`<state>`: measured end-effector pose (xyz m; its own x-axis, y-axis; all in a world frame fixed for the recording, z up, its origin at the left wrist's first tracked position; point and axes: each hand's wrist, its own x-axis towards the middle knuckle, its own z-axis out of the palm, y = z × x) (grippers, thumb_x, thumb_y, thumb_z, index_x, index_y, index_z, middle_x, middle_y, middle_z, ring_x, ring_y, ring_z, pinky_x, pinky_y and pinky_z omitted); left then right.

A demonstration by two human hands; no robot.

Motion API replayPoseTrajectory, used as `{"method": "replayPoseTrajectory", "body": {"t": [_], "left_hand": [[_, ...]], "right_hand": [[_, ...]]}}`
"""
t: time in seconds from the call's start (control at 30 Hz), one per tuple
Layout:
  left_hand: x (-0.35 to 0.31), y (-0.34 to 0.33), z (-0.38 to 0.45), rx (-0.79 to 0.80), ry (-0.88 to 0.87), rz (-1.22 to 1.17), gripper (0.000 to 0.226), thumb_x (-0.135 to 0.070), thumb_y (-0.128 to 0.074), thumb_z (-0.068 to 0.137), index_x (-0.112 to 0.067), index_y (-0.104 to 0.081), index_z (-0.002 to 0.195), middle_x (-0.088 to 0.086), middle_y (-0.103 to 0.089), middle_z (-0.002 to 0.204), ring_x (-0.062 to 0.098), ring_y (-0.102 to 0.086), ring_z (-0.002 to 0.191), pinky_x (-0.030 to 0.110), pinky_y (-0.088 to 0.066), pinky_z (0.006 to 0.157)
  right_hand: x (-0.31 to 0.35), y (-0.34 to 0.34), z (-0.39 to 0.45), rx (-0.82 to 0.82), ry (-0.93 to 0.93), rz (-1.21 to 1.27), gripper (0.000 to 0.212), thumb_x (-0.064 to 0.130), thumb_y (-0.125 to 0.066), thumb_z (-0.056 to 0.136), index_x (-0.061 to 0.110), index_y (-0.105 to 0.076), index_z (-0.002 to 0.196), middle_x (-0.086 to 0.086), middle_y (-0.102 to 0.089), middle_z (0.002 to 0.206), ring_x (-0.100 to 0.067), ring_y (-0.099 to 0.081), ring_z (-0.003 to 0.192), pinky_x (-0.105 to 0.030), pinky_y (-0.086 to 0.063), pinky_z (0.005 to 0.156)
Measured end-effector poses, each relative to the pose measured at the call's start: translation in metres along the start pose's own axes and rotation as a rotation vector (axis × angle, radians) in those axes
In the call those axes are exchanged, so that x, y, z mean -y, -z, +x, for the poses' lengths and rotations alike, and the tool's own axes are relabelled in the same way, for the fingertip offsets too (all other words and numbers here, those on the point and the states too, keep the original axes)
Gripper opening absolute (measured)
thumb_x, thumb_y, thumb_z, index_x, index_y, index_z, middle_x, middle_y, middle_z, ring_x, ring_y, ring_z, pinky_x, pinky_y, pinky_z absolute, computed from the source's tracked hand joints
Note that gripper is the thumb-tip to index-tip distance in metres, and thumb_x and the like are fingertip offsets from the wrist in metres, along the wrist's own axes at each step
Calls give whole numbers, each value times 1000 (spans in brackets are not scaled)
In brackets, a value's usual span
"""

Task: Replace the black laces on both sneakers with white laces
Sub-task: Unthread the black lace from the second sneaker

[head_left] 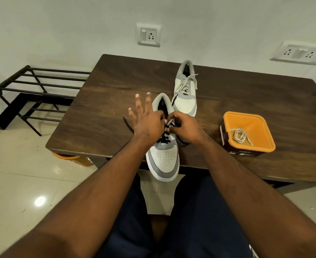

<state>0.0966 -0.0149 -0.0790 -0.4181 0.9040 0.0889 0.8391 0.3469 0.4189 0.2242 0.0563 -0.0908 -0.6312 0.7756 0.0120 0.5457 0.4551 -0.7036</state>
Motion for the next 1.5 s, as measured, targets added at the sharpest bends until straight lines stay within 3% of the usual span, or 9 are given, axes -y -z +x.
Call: {"method": "replayPoseTrajectory", "body": {"t": [0.2, 0.3, 0.5, 0.63, 0.73, 0.8, 1.07, 1.3, 1.5], "left_hand": [[18, 5, 2, -728, 782, -1418, 9, -14, -56, 96, -16, -62, 103, 13, -55, 127, 19, -55, 106, 30, -47, 93], [30, 4, 0, -737, 711, -978, 24, -20, -62, 92, -17, -57, 116, 10, -36, 148, 28, -31, 139, 39, -26, 115], [7, 3, 5, 40, 25, -23, 20, -41, -62, 91, -34, -68, 109, 2, -5, 164, 34, 11, 149, 60, 3, 115], [4, 1, 13, -313, 278, -775, 10, -18, -61, 93, -17, -71, 96, -4, -60, 118, 14, -53, 115, 44, -36, 106], [25, 16, 20, -746, 814, -1469, 12, -11, -52, 98, -9, -60, 106, 3, -60, 101, 11, -52, 80, 18, -45, 70], [38, 20, 18, -757, 938, -1226, 25, -16, -57, 95, -15, -55, 120, 10, -48, 133, 19, -52, 102, 23, -45, 86], [8, 8, 12, 86, -12, -44, 19, -40, -62, 91, -33, -70, 107, 2, -16, 162, 31, 1, 150, 60, 0, 115], [40, 22, 28, -785, 653, -1158, 19, -14, -57, 95, -3, -63, 110, 19, -52, 128, 19, -55, 102, 37, -47, 100], [33, 7, 2, -338, 279, -379, 48, -32, -61, 92, -34, -46, 137, 4, -9, 163, 33, -5, 149, 57, -10, 114]], "right_hand": [[-1, 1, -1, -3, -1, -2, 29, 17, -77, 79, 19, -64, 105, 10, -61, 89, -4, -53, 75, -14, -38, 65], [2, 1, -1, 16, 3, -23, 28, 17, -76, 80, 18, -64, 106, 9, -59, 88, -3, -51, 73, -14, -36, 63], [4, -2, -1, -13, 9, -32, 27, 13, -75, 79, 15, -64, 103, 7, -60, 83, 2, -50, 64, -6, -33, 57], [-1, -1, -3, -28, -8, 26, 28, 13, -77, 77, 18, -65, 102, 7, -64, 89, -3, -56, 75, -12, -40, 67], [-1, -1, -3, -25, -12, 41, 27, 13, -78, 77, 19, -65, 100, 10, -62, 87, -2, -55, 75, -6, -39, 65], [0, 0, -3, -21, -10, 41, 26, 12, -77, 78, 18, -65, 100, 10, -62, 86, -1, -54, 73, -3, -38, 62], [4, -2, 0, -32, -11, 16, 28, 12, -78, 76, 18, -66, 101, 6, -66, 89, -2, -58, 75, -4, -40, 66], [3, 0, -2, -45, -45, 28, 27, 17, -79, 76, 22, -66, 99, 6, -65, 83, -8, -57, 73, -15, -44, 67], [12, 0, -5, -20, -56, 2, 27, 14, -77, 78, 20, -65, 101, 17, -53, 73, 1, -49, 62, -6, -34, 59]]}}
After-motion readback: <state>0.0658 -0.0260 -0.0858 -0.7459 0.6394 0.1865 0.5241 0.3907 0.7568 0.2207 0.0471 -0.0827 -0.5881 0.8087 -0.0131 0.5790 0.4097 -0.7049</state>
